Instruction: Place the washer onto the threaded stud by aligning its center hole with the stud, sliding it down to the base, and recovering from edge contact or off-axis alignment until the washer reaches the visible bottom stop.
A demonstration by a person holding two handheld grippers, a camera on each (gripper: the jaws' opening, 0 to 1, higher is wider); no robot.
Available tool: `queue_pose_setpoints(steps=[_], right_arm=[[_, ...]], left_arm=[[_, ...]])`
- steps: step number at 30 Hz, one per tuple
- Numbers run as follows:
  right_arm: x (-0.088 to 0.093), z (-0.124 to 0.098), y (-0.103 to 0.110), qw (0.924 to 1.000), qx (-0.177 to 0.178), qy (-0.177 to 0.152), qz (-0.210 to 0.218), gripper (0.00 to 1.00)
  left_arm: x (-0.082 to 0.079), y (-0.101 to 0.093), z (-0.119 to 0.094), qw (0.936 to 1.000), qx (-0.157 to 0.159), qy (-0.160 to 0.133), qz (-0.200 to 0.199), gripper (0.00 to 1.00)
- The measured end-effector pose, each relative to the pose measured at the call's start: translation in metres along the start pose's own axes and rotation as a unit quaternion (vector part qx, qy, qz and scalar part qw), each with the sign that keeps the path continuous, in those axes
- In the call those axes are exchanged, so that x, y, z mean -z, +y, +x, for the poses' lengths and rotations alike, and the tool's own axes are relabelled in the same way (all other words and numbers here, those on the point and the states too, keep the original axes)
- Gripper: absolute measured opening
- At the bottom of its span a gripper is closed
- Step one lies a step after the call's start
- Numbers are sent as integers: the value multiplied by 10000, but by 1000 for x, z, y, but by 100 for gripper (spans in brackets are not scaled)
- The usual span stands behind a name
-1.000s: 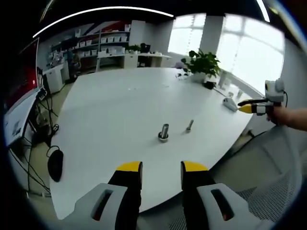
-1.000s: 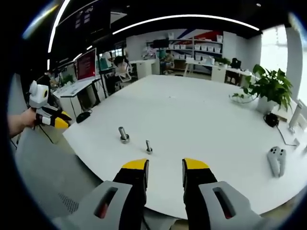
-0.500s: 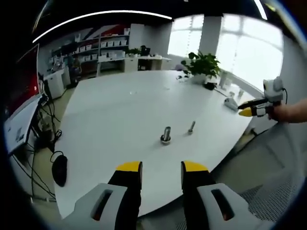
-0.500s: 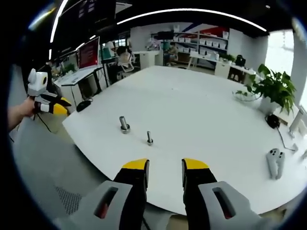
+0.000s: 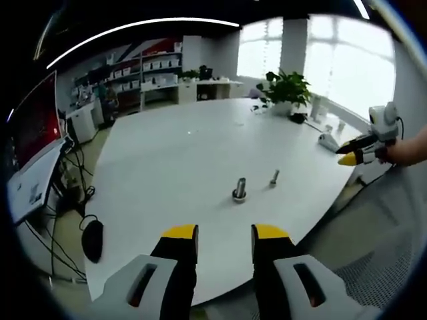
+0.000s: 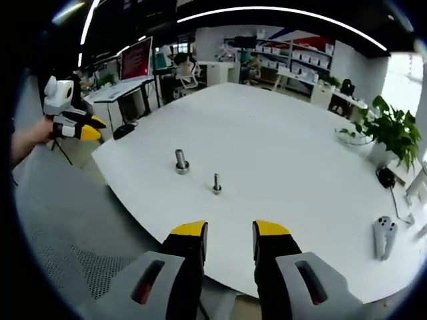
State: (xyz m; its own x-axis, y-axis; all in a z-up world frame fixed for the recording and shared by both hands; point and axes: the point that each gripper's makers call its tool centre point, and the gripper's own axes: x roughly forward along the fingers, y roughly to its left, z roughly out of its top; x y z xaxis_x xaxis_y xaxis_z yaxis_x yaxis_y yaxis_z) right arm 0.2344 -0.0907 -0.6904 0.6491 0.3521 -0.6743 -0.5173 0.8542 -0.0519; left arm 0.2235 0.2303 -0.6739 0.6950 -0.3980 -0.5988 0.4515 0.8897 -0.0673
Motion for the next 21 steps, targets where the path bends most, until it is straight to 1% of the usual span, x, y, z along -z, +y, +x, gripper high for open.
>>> queue_pose_setpoints(steps=[3,7,10,14,18,21], right_arm=[[1,-1,-3,9999,20,-4,121,29],[0,-1,-4,9999,41,-48,157,29],[-1,-2,-2,9999,30,-58,136,29],[1,-1,0,10000,-7,12,80,29],[0,0,3,10000,-49,13,-5,28],[1,0,5,10000,-72,63,-27,28]], left_arm=[[0,1,1,10000,-20,25,3,30],[1,-2,3,9999,27,74,104,30],[0,-2,2,9999,23,60,152,30],[1,-1,2,9999,-1,55,105,30],[1,0,1,10000,-18,35,63,30],[0,2,-1,10000,-51,-19,-4,30]])
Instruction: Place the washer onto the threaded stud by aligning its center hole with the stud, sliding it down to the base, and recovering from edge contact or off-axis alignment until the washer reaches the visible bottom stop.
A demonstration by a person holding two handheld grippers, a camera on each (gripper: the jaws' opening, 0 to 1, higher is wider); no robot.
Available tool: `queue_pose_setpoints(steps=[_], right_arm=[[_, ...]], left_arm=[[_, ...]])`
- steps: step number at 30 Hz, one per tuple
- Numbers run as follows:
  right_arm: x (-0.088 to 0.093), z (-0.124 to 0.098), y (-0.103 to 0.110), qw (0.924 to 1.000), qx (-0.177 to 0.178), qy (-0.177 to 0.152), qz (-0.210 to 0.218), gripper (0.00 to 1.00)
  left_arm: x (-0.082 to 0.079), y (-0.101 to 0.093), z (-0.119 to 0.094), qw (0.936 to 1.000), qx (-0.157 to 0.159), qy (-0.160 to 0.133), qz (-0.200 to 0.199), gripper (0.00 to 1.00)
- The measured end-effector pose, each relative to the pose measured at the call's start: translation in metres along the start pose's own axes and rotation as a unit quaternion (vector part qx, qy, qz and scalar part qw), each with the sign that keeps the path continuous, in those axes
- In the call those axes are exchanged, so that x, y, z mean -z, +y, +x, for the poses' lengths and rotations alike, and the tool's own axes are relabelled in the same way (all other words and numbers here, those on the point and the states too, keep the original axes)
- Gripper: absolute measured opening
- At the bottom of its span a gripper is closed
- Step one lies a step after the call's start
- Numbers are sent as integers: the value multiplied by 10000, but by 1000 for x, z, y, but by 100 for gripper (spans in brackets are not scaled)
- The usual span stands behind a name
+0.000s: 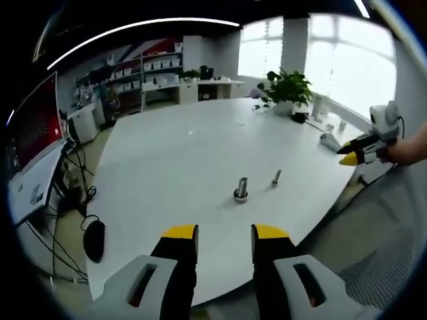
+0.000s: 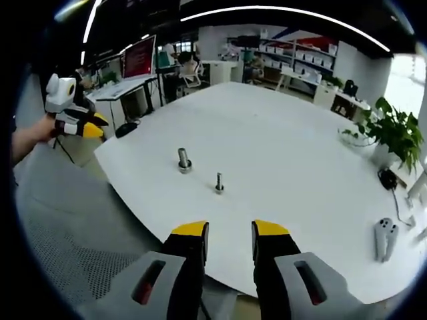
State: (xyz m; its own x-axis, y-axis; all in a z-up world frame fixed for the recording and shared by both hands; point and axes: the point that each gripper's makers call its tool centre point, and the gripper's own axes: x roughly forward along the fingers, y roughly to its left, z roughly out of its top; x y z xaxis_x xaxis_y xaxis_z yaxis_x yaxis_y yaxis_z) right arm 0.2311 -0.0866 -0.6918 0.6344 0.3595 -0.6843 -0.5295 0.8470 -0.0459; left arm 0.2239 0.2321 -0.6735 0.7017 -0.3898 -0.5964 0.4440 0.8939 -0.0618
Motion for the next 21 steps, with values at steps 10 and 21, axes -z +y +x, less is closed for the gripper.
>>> queue_pose_setpoints(steps=[10,21], right_arm=[[-2,-4,-7,9996,133,-117,222,28],[-13,-13,-11,9973,239,-532,438,27]], left_arm=[[2,-3,2,9999,73,55,44,30],[11,-9,3,9994,250,221,-19,29]])
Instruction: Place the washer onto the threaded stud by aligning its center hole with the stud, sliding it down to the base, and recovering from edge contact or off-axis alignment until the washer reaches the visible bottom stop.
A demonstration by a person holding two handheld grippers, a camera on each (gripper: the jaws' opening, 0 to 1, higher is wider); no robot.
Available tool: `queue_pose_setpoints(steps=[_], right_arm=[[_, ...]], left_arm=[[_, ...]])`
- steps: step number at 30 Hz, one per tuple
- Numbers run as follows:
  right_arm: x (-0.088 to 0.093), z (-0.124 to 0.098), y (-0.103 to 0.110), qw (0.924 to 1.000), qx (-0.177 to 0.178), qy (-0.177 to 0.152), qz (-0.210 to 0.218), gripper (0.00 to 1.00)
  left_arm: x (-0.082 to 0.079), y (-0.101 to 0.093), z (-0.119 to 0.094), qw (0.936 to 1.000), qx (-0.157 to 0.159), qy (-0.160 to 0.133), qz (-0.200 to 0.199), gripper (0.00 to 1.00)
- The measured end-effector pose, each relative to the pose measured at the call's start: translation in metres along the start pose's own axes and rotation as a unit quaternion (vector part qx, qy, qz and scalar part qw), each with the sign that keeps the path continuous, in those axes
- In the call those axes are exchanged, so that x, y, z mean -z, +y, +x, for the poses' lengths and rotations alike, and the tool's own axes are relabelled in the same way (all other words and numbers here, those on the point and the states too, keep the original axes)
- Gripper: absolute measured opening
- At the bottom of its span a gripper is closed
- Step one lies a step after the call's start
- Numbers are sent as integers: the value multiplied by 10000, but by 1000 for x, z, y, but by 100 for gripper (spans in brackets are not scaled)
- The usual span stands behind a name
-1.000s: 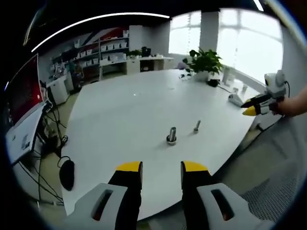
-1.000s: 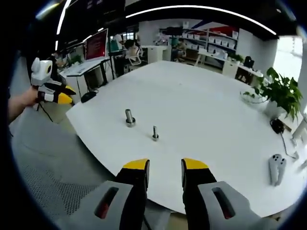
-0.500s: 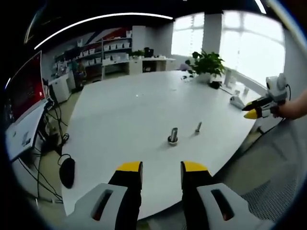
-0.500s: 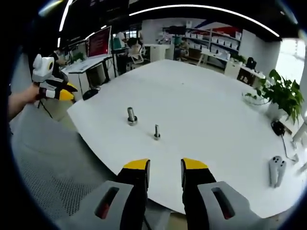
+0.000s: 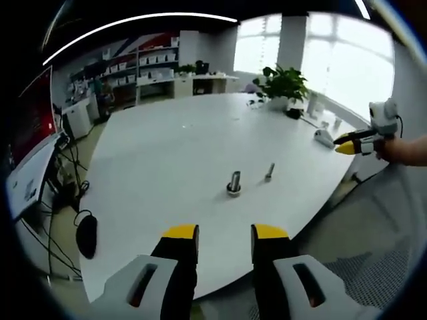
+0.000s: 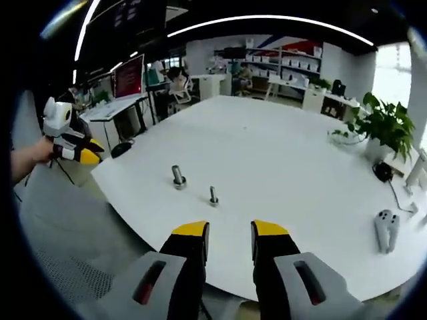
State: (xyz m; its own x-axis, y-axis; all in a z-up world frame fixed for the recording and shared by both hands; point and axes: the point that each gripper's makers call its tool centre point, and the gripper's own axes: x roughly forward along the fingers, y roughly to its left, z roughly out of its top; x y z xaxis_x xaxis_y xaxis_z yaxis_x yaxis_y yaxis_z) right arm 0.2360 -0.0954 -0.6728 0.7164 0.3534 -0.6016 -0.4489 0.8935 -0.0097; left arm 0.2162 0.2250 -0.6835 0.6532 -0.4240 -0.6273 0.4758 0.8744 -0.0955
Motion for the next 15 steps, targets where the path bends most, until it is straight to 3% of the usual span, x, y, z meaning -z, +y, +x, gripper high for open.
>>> queue_pose_setpoints(steps=[6,15], right_arm=[[-11,-4,-13,9990,177,-285,281,27],[-10,-7,-22,9976,382,-363,446,27]], left_arm=[[3,-4,4,9998,143,150,-42,29],[-3,-1,1,9998,102,-43,-145,28]])
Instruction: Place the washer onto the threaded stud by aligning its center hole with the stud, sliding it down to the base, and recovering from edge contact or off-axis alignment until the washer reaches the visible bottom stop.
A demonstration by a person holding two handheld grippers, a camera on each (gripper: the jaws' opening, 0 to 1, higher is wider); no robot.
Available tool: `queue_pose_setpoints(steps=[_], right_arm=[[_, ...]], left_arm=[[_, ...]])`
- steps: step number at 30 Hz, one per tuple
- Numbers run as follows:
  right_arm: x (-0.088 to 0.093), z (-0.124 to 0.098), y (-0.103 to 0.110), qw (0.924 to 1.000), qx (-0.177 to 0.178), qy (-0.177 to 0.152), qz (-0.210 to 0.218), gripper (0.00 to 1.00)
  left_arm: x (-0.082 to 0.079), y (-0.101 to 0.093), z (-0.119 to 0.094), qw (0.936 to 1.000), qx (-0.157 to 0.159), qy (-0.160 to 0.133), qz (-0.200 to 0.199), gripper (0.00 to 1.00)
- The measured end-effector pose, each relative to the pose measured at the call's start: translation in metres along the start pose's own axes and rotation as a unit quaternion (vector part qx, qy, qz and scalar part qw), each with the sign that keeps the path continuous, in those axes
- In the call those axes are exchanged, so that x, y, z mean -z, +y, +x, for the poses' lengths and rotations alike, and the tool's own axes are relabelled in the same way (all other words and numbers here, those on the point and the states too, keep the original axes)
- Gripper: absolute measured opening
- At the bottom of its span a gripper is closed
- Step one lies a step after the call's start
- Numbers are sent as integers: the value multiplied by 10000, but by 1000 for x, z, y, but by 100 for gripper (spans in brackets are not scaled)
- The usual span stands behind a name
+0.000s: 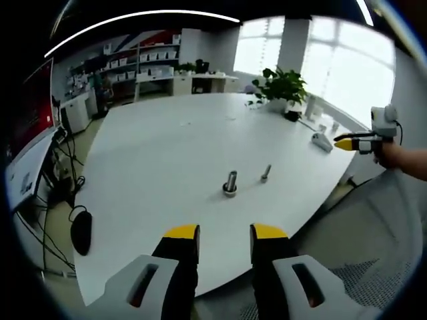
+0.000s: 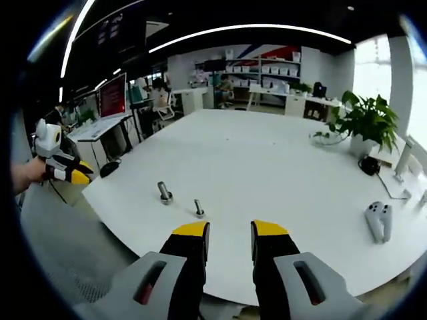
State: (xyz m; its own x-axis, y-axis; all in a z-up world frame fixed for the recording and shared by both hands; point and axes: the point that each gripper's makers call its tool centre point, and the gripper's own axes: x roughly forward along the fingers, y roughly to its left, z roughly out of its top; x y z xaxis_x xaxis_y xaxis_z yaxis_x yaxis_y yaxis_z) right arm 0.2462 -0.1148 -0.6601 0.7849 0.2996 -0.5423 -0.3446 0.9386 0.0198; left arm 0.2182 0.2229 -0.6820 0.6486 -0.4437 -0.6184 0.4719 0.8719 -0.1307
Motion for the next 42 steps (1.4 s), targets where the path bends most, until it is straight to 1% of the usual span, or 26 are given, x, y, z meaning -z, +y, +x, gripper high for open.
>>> queue_pose_setpoints(steps=[1,4,8,10,14,16,17,20,21,24,27,29,30,34,36,39,42], right_arm=[[1,1,0,10000,2,34,-41,27],[4,3,2,9999,-67,116,26,27],[3,1,1,10000,8,70,-29,27],[5,2,1,9999,-13,132,35,27],[8,2,0,9998,-17,188,107,27],[10,2,2,9997,-10,228,87,27],[12,3,1,9996,-8,267,63,27],[13,5,2,9993,-8,366,-7,27],[14,7,3,9991,-50,412,-49,27],[18,9,8,9982,-132,528,-249,27],[22,10,11,9974,-224,643,-251,26],[22,10,11,9973,-227,644,-256,26],[22,10,12,9974,-249,637,-228,26],[21,9,13,9976,-287,597,-223,26],[20,8,13,9978,-301,551,-190,26],[17,7,14,9982,-329,472,-196,26],[13,7,17,9981,-419,371,-239,26]], left_arm=[[0,0,0,10000,2,-1,0,28],[4,-2,3,9999,70,101,25,28],[3,0,0,10000,46,21,-54,28],[4,0,1,10000,51,54,-62,28],[4,-3,1,9999,130,33,-98,28],[7,-5,2,9997,184,89,-125,29],[7,-4,2,9997,182,104,-137,29],[-2,0,-2,9998,86,-127,-130,29],[-3,0,-3,9998,77,-134,-131,29],[2,0,0,9999,50,-21,-109,29],[1,3,-3,9999,-30,-73,-144,29],[-3,7,-5,9995,-89,-186,-240,29],[-4,8,-5,9994,-93,-197,-257,29],[0,6,-3,9997,-112,-84,-195,29],[-1,7,-3,9998,-154,-79,-129,28],[-2,10,-3,9996,-217,-94,-165,28],[1,13,-2,9994,-295,-2,-163,28]])
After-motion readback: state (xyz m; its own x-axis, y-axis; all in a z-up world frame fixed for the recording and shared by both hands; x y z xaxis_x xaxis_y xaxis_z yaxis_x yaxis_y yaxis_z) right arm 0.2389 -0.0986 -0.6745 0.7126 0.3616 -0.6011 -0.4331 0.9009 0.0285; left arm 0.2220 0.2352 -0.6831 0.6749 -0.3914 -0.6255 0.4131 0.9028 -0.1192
